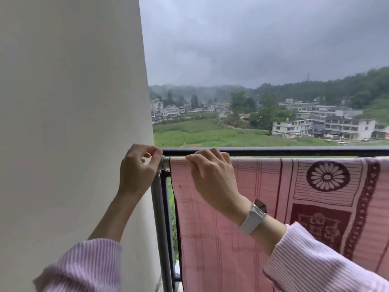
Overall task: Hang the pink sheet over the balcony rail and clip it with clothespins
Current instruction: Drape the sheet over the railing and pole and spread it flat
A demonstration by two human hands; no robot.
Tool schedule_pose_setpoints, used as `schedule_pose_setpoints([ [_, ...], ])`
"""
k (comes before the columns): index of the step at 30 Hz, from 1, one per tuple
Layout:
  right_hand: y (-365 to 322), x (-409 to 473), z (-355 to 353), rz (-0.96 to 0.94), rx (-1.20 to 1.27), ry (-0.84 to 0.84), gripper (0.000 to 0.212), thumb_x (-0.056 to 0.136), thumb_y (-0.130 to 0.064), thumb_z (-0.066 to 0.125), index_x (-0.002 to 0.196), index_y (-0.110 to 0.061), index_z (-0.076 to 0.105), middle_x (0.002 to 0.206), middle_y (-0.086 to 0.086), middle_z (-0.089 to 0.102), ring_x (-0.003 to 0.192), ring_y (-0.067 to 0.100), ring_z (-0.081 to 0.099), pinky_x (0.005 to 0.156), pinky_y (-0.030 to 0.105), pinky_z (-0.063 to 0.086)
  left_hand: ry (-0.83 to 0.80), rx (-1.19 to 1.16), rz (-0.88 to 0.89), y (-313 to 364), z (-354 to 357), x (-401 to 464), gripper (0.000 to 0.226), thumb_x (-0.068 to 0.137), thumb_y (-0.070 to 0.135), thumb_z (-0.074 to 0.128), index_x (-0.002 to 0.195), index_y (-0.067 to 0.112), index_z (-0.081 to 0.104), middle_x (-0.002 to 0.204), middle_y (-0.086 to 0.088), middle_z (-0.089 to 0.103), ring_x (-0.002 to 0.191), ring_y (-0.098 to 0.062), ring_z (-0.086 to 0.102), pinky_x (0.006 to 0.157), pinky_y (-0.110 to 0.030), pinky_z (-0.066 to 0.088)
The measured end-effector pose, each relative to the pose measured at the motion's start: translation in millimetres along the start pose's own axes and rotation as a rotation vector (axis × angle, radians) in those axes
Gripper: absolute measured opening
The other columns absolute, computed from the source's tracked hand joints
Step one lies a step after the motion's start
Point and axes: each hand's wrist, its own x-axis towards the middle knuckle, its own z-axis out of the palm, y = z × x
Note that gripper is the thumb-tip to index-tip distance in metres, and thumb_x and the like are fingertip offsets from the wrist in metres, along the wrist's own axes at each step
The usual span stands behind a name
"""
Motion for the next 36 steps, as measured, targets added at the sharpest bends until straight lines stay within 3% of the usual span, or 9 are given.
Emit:
schedule_pose_setpoints([
  [4,15.0,-17.5,-4.5,0.03,-0.129,0.008,0.031,0.082,-0.021,0.042,0.105,-0.017,0.061,0.101,0.0,0.063,0.098,0.019,0.054,0.092,0.041,0.038,-0.269,0.095,0.122,4.5,15.4,1.2,0.023,0.082,0.022,0.064,0.105,0.019,0.067,0.108,-0.001,0.06,0.106,-0.02,0.049,0.095,-0.039,0.042],
  [7,28.0,-33.1,-10.8,0.017,-0.183,0.011,0.028,0.081,-0.017,0.048,0.107,-0.016,0.058,0.108,0.001,0.06,0.107,0.019,0.049,0.102,0.041,0.028,-0.445,0.01,0.157,5.3,21.2,10.3,0.022,0.078,0.012,0.068,0.099,0.019,0.069,0.098,0.004,0.063,0.095,-0.015,0.058,0.087,-0.023,0.047],
  [11,40.0,-37.5,-18.2,0.032,-0.256,0.029,0.03,0.084,-0.019,0.046,0.113,-0.018,0.055,0.113,0.002,0.059,0.112,0.019,0.046,0.105,0.043,0.026,-0.392,-0.051,0.16,-11.4,18.6,13.4,0.029,0.071,0.008,0.072,0.099,0.01,0.069,0.094,0.002,0.065,0.087,-0.012,0.06,0.079,-0.005,0.044],
  [16,28.9,-33.7,-4.4,0.062,-0.321,0.03,0.031,0.083,-0.02,0.048,0.113,-0.016,0.053,0.111,0.005,0.057,0.111,0.019,0.041,0.108,0.05,0.023,-0.301,-0.197,0.188,-21.8,16.8,18.2,0.019,0.071,0.005,0.072,0.089,0.005,0.071,0.086,-0.002,0.069,0.07,0.014,0.059,0.073,-0.003,0.045],
  [20,16.5,-34.1,12.2,0.069,-0.357,0.023,0.038,0.077,-0.014,0.06,0.115,-0.013,0.052,0.115,0.01,0.056,0.114,0.021,0.038,0.106,0.058,0.023,-0.259,-0.126,0.272,-17.7,17.5,20.4,0.009,0.076,0.004,0.068,0.083,0.005,0.072,0.075,0.002,0.066,0.049,0.006,0.053,0.055,0.0,0.038],
  [23,8.4,-29.7,16.2,0.05,-0.367,0.022,0.037,0.08,-0.019,0.05,0.116,-0.013,0.05,0.115,0.01,0.056,0.113,0.022,0.041,0.105,0.059,0.026,-0.246,-0.149,0.31,-20.0,13.3,24.5,0.008,0.078,0.006,0.067,0.084,0.006,0.071,0.076,-0.002,0.068,0.057,-0.006,0.057,0.06,-0.007,0.045],
  [27,-4.2,-26.4,20.8,0.01,-0.373,0.03,0.045,0.08,-0.018,0.045,0.125,-0.015,0.041,0.125,0.012,0.051,0.12,0.023,0.04,0.107,0.056,0.024,-0.13,-0.189,0.275,-35.3,0.6,29.5,0.011,0.079,0.006,0.065,0.087,0.006,0.072,0.082,0.005,0.065,0.071,-0.011,0.062,0.067,0.001,0.039],
  [32,-6.1,-45.0,30.3,-0.008,-0.382,-0.036,0.05,0.082,-0.016,0.044,0.131,-0.016,0.039,0.139,0.01,0.041,0.133,0.022,0.026,0.112,0.053,0.013,-0.107,-0.241,0.158,-57.5,3.8,29.6,0.014,0.082,0.013,0.064,0.094,0.01,0.07,0.089,-0.003,0.071,0.079,-0.018,0.066,0.073,-0.021,0.051],
  [36,-1.1,-55.5,35.7,0.024,-0.419,-0.05,0.05,0.083,-0.012,0.048,0.132,-0.016,0.04,0.143,0.014,0.035,0.136,0.026,0.02,0.113,0.052,0.008,-0.155,-0.304,0.161,-54.8,12.4,10.4,0.029,0.084,0.018,0.062,0.112,0.013,0.059,0.108,0.004,0.054,0.098,-0.012,0.057,0.081,-0.012,0.046],
])
